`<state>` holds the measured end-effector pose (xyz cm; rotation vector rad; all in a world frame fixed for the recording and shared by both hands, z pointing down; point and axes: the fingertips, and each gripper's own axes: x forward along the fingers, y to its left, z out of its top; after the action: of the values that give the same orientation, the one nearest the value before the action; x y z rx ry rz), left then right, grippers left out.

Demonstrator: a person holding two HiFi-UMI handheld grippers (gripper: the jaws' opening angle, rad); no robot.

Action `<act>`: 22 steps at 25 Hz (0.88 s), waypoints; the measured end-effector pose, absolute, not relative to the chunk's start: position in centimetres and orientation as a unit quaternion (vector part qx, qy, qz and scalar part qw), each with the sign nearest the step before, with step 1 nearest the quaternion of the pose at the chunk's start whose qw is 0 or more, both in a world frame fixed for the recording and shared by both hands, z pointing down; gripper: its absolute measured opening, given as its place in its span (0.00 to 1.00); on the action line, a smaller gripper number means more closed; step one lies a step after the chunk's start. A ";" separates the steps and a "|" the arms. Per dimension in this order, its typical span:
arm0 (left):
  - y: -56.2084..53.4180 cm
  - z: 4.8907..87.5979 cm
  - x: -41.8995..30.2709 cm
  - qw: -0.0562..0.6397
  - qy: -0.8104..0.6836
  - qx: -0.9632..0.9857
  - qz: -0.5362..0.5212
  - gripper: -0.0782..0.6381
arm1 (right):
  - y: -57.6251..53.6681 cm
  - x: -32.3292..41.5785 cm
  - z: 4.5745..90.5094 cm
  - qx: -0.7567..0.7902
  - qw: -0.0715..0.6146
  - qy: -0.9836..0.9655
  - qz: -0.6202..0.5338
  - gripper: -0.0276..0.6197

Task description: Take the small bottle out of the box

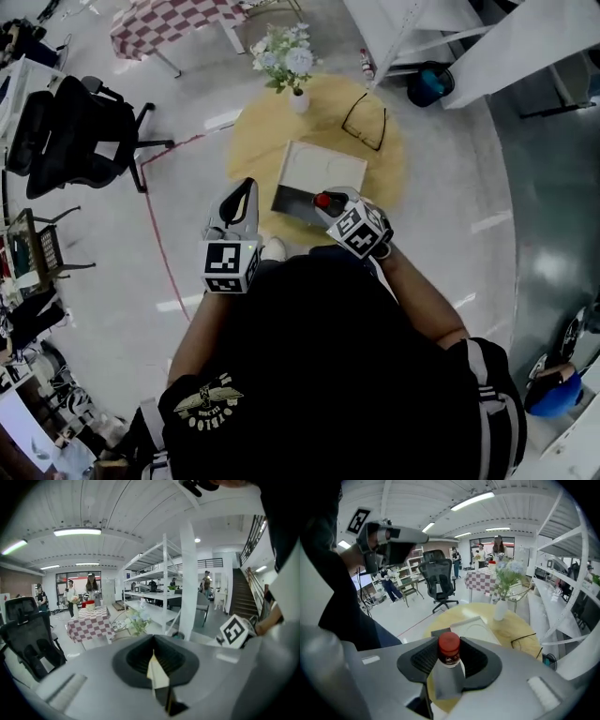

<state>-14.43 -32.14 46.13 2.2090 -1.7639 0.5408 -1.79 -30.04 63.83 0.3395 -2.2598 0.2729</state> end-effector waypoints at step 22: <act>-28.7 49.9 -12.7 0.164 -0.621 0.731 0.230 0.11 | -28.0 -2.3 75.4 0.120 0.418 -0.900 0.043 0.28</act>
<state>-12.69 -28.75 49.91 2.0844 -1.7702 0.6544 -2.32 -27.98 75.44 0.3022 -2.2569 0.1089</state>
